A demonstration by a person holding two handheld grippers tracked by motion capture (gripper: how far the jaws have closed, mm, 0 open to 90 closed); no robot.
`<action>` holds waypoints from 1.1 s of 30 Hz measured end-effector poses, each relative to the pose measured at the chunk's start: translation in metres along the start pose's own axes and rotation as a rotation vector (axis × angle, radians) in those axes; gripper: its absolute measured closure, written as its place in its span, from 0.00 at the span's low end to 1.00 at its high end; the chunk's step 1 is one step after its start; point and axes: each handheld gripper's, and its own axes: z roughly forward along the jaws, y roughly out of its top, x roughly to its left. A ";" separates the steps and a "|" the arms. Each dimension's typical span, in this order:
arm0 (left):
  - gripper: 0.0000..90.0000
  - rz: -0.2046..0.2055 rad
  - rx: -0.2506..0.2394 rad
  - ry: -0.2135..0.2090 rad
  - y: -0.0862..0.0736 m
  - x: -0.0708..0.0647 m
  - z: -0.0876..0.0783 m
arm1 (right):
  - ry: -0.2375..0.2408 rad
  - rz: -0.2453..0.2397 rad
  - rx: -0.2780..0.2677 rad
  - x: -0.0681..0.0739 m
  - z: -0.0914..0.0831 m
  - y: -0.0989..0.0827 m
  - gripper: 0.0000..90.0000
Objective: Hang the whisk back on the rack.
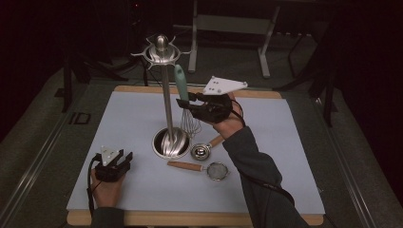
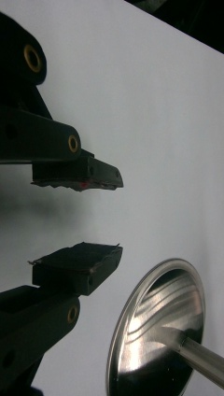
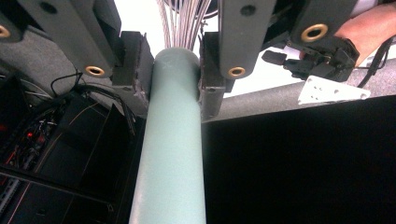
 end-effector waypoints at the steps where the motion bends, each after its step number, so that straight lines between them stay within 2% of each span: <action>1: 0.68 0.000 0.001 0.000 0.000 0.000 0.000 | -0.004 0.000 0.003 0.000 0.001 0.001 0.76; 12: 0.68 0.001 0.003 -0.001 0.000 0.000 0.000 | -0.013 -0.027 0.027 0.005 0.002 0.004 0.71; 19: 0.68 0.002 0.003 0.000 0.000 0.000 0.000 | -0.018 -0.066 0.056 0.008 -0.008 0.004 0.67; 23: 0.68 0.003 0.004 -0.001 0.000 0.000 0.000 | -0.021 -0.068 0.074 0.008 -0.016 0.002 0.66; 27: 0.68 0.004 0.005 0.000 0.000 0.000 0.001 | -0.024 -0.085 0.105 0.008 -0.022 -0.001 0.64; 28: 0.68 0.005 0.005 0.000 0.000 0.000 0.001 | -0.033 -0.094 0.135 0.007 -0.028 -0.004 0.64; 33: 0.68 0.001 0.003 0.000 0.000 0.000 0.001 | -0.064 -0.116 0.202 0.004 -0.037 -0.013 0.63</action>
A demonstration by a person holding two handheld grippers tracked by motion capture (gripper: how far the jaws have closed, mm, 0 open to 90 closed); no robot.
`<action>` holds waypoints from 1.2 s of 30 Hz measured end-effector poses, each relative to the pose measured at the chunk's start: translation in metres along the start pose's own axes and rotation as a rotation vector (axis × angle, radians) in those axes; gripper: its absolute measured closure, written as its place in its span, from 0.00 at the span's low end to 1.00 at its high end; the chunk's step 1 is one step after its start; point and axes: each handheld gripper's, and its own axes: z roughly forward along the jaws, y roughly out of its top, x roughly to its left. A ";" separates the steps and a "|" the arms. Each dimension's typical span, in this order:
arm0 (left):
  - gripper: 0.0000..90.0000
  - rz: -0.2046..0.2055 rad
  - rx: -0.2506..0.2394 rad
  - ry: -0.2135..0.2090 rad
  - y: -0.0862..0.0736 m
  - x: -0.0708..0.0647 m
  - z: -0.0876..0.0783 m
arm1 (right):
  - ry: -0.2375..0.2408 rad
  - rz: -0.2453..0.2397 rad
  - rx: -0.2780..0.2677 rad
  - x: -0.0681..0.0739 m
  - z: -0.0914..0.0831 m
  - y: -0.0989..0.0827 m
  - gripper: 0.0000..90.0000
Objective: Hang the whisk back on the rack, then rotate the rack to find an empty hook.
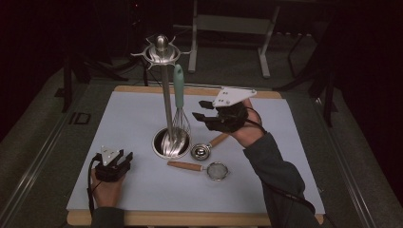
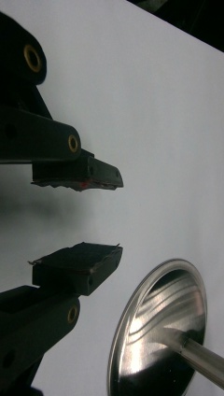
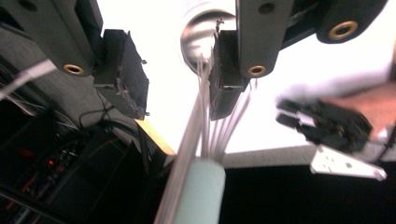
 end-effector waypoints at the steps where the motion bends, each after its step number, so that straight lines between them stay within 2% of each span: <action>1: 0.68 0.000 0.000 0.000 0.000 0.000 0.000 | 0.000 0.000 0.000 0.000 0.000 0.000 0.63; 2: 0.68 0.000 -0.001 0.000 0.000 0.000 0.000 | -0.011 -0.007 0.026 -0.001 -0.001 -0.004 0.63; 3: 0.68 0.000 -0.001 0.000 0.000 0.000 0.000 | -0.011 -0.007 0.026 -0.001 -0.001 -0.004 0.63; 4: 0.68 0.003 0.002 0.000 0.000 0.000 0.000 | -0.020 -0.014 0.059 -0.002 -0.002 -0.009 0.63; 7: 0.68 0.000 0.001 -0.001 0.000 0.000 0.000 | -0.026 -0.015 0.087 -0.003 -0.002 -0.013 0.63; 8: 0.69 -0.008 -0.002 -0.006 0.000 0.001 -0.001 | -0.027 -0.017 0.116 -0.005 -0.001 -0.017 0.63; 9: 0.69 -0.008 -0.002 -0.006 0.000 0.001 -0.001 | -0.027 -0.017 0.116 -0.005 -0.001 -0.017 0.63; 10: 0.70 -0.018 -0.015 -0.009 -0.001 0.002 -0.002 | -0.025 -0.020 0.148 -0.006 0.000 -0.021 0.62; 13: 0.75 -0.021 -0.019 -0.011 -0.001 0.003 -0.003 | -0.034 -0.019 0.192 -0.007 0.002 -0.028 0.62; 14: 0.79 -0.049 -0.041 -0.021 0.000 0.005 -0.005 | -0.043 -0.023 0.202 -0.007 0.003 -0.031 0.62; 15: 0.82 -0.049 -0.041 -0.021 0.000 0.005 -0.005 | -0.043 -0.023 0.202 -0.007 0.003 -0.031 0.62; 16: 0.87 -0.084 -0.066 -0.039 0.001 0.007 -0.008 | -0.080 -0.025 0.211 -0.007 0.002 -0.038 0.63; 17: 0.90 -0.102 -0.080 -0.045 0.003 0.008 -0.010 | -0.081 -0.021 0.216 -0.007 0.001 -0.040 0.63; 18: 0.94 -0.110 -0.113 -0.055 0.008 0.009 -0.016 | -0.079 -0.014 0.219 -0.008 0.001 -0.043 0.63; 19: 0.97 -0.110 -0.113 -0.055 0.008 0.009 -0.016 | -0.083 -0.012 0.230 -0.009 0.000 -0.046 0.63; 20: 0.99 -0.103 -0.143 -0.060 0.014 0.007 -0.023 | -0.089 -0.009 0.241 -0.009 0.000 -0.049 0.62; 24: 1.00 -0.117 -0.231 -0.095 0.028 0.000 -0.040 | -0.116 -0.020 0.306 -0.011 0.000 -0.061 0.62; 25: 1.00 -0.117 -0.231 -0.095 0.028 0.000 -0.040 | -0.123 -0.021 0.318 -0.010 0.000 -0.064 0.62; 26: 1.00 -0.128 -0.285 -0.109 0.038 -0.004 -0.050 | -0.131 -0.015 0.328 -0.010 0.000 -0.066 0.62; 28: 1.00 -0.148 -0.348 -0.125 0.051 -0.008 -0.060 | -0.139 0.000 0.333 -0.009 -0.001 -0.072 0.62; 29: 1.00 -0.148 -0.348 -0.125 0.051 -0.008 -0.060 | -0.139 0.000 0.333 -0.009 -0.001 -0.072 0.62; 30: 1.00 -0.149 -0.387 -0.135 0.060 -0.012 -0.066 | -0.143 0.029 0.337 -0.009 -0.001 -0.080 0.61; 31: 1.00 -0.146 -0.409 -0.141 0.066 -0.014 -0.070 | -0.143 0.029 0.337 -0.009 -0.001 -0.080 0.61; 32: 1.00 -0.134 -0.459 -0.160 0.079 -0.020 -0.077 | -0.146 0.058 0.349 -0.009 0.000 -0.089 0.61; 33: 1.00 -0.122 -0.493 -0.171 0.088 -0.024 -0.082 | -0.147 0.063 0.357 -0.010 0.000 -0.091 0.61; 34: 1.00 -0.115 -0.519 -0.181 0.095 -0.027 -0.085 | -0.152 0.084 0.374 -0.010 0.001 -0.097 0.61; 35: 1.00 -0.115 -0.519 -0.181 0.095 -0.027 -0.085 | -0.152 0.084 0.374 -0.010 0.001 -0.097 0.61; 36: 1.00 -0.099 -0.556 -0.196 0.107 -0.033 -0.090 | -0.166 0.116 0.392 -0.010 0.002 -0.106 0.61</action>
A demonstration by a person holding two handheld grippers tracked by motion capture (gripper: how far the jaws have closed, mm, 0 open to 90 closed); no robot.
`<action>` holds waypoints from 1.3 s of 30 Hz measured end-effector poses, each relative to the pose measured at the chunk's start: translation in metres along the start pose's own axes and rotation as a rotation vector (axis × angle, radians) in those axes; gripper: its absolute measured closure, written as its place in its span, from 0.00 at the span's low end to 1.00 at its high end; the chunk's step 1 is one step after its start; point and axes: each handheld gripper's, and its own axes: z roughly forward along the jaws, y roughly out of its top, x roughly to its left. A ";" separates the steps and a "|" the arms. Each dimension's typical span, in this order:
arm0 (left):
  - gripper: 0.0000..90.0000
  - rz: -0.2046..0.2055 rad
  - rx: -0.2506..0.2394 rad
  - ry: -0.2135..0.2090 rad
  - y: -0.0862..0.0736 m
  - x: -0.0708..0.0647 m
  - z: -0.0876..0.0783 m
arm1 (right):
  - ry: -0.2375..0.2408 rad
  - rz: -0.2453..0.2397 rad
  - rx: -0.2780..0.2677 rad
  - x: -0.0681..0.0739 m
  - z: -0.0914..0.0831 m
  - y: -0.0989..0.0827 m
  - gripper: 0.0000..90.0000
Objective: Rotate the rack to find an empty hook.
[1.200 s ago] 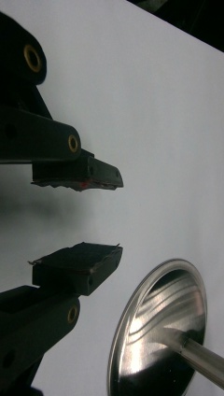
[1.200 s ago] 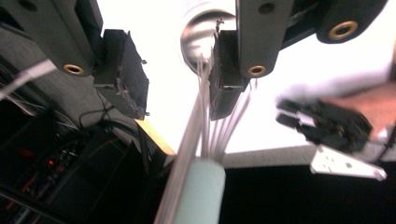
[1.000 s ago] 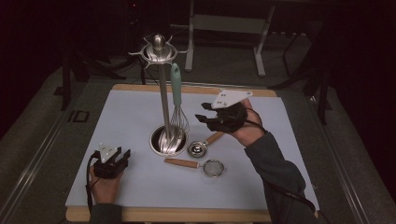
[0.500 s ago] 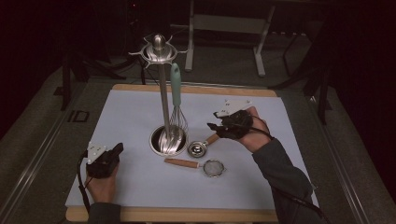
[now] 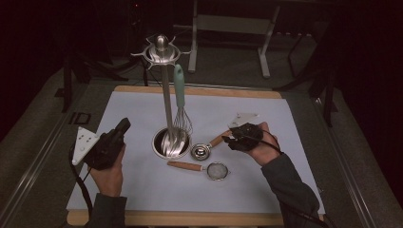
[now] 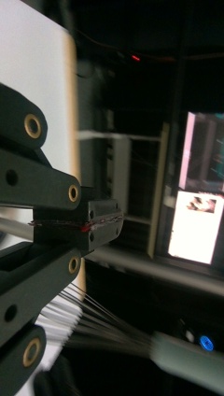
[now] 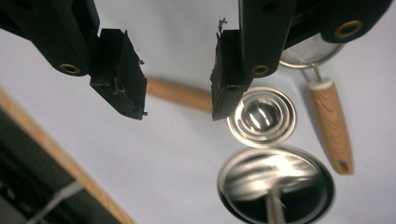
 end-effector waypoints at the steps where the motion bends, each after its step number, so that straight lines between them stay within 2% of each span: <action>1: 1.00 0.000 0.000 0.000 0.000 0.000 0.000 | 0.000 0.000 0.000 0.000 0.000 0.000 0.61; 2: 1.00 0.009 -0.041 -0.022 0.013 -0.007 0.005 | 0.006 0.067 -0.018 -0.003 0.000 -0.009 0.61; 3: 1.00 0.009 -0.041 -0.022 0.013 -0.007 0.005 | 0.005 0.086 -0.028 -0.004 0.001 -0.012 0.61; 5: 1.00 0.010 -0.077 -0.041 0.027 -0.015 0.011 | -0.001 0.119 -0.023 -0.006 0.003 -0.021 0.61; 7: 1.00 0.013 -0.084 -0.048 0.032 -0.018 0.012 | -0.003 0.149 -0.009 -0.006 0.005 -0.029 0.61; 9: 1.00 0.030 -0.108 -0.070 0.046 -0.028 0.017 | -0.005 0.167 -0.001 -0.006 0.006 -0.036 0.60; 11: 1.00 0.040 -0.114 -0.078 0.050 -0.031 0.019 | -0.001 0.172 0.004 -0.006 0.007 -0.039 0.60; 12: 1.00 0.045 -0.132 -0.096 0.059 -0.037 0.022 | 0.000 0.172 0.026 -0.004 0.009 -0.044 0.60; 13: 1.00 0.045 -0.132 -0.096 0.059 -0.037 0.022 | 0.000 0.172 0.026 -0.004 0.009 -0.044 0.60; 14: 1.00 0.053 -0.149 -0.111 0.067 -0.043 0.025 | 0.007 0.174 0.035 -0.003 0.011 -0.049 0.60; 17: 1.00 0.064 -0.161 -0.125 0.075 -0.049 0.028 | 0.015 0.184 0.034 -0.003 0.011 -0.052 0.59; 18: 1.00 0.068 -0.169 -0.132 0.082 -0.054 0.030 | 0.032 0.206 0.027 -0.004 0.011 -0.056 0.59; 21: 1.00 0.073 -0.176 -0.142 0.088 -0.060 0.032 | 0.040 0.227 0.020 -0.006 0.012 -0.059 0.59; 22: 1.00 0.085 -0.181 -0.146 0.093 -0.064 0.034 | 0.047 0.251 0.015 -0.008 0.012 -0.061 0.59; 24: 1.00 0.092 -0.186 -0.149 0.098 -0.067 0.037 | 0.048 0.260 0.017 -0.008 0.013 -0.063 0.59; 30: 1.00 0.116 -0.176 -0.134 0.108 -0.068 0.049 | 0.047 0.263 0.022 -0.009 0.014 -0.066 0.59; 39: 1.00 0.136 -0.157 -0.119 0.108 -0.064 0.056 | 0.051 0.264 0.024 -0.009 0.016 -0.069 0.59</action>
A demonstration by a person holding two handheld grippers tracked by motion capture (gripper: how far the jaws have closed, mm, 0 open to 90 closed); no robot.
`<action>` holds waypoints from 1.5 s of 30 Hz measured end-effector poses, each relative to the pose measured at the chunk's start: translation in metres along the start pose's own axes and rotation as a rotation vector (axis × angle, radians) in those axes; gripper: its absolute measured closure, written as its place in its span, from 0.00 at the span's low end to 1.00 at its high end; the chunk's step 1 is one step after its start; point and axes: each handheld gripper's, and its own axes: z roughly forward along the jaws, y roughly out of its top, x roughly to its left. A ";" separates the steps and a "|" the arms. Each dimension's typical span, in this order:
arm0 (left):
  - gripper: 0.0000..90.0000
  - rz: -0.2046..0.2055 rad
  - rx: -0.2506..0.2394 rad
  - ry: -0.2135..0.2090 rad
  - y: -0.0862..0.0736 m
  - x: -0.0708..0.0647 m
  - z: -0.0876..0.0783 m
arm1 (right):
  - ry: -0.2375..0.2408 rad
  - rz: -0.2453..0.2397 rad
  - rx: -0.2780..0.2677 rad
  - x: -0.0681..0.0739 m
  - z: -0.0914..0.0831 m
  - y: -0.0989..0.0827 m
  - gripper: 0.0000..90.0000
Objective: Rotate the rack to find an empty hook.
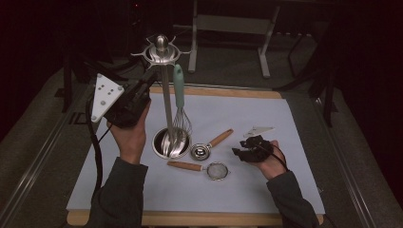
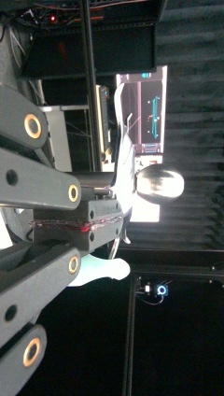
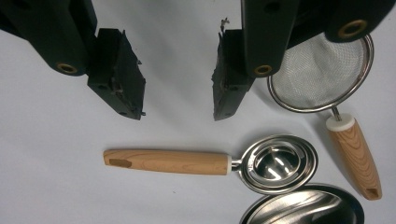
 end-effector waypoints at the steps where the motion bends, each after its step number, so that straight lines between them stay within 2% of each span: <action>1: 1.00 0.004 0.001 -0.001 0.000 0.000 0.000 | -0.001 0.000 0.000 0.000 0.000 0.000 0.59; 4: 1.00 0.011 0.001 0.002 0.000 0.001 0.000 | 0.000 0.000 -0.001 0.000 0.000 -0.001 0.59; 16: 1.00 -0.005 0.000 0.040 0.001 0.014 0.001 | -0.007 -0.001 -0.003 -0.004 -0.002 -0.003 0.59; 24: 1.00 0.008 0.020 0.080 0.003 0.026 0.006 | -0.005 0.003 0.006 -0.004 -0.001 -0.006 0.59; 33: 1.00 0.018 0.042 0.104 0.005 0.036 0.011 | -0.001 0.007 0.006 -0.005 0.000 -0.007 0.59; 38: 1.00 0.008 0.053 0.097 0.006 0.041 0.014 | -0.010 0.000 0.012 -0.004 0.000 -0.007 0.59; 45: 1.00 -0.003 0.066 0.121 0.008 0.049 0.020 | -0.015 -0.004 0.012 -0.006 -0.002 -0.007 0.59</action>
